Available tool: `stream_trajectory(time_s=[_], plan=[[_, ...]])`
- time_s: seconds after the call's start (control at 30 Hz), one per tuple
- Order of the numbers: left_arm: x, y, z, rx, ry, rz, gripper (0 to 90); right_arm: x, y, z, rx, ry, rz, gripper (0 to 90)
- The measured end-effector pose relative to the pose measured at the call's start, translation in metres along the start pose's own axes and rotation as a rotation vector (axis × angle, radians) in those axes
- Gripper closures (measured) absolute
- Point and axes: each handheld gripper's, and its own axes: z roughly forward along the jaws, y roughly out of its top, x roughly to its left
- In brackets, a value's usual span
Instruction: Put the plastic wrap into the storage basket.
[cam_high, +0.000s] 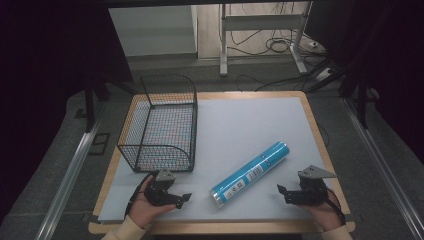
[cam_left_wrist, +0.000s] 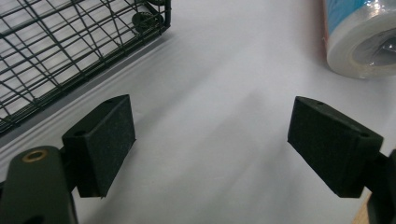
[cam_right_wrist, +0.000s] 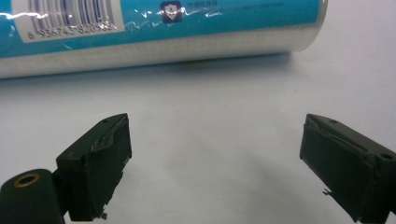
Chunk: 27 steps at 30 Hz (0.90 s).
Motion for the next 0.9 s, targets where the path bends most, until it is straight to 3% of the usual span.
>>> stream_trajectory(time_s=[0.57,0.9], plan=[[-0.002,0.005,-0.007,-0.009,0.011,0.002,15.4,0.000,0.000,-0.001,0.000,-0.011,-0.007,9.7],[-0.016,0.020,-0.020,-0.025,0.012,0.024,15.5,-0.002,-0.001,-0.002,-0.001,-0.004,0.016,10.0]])
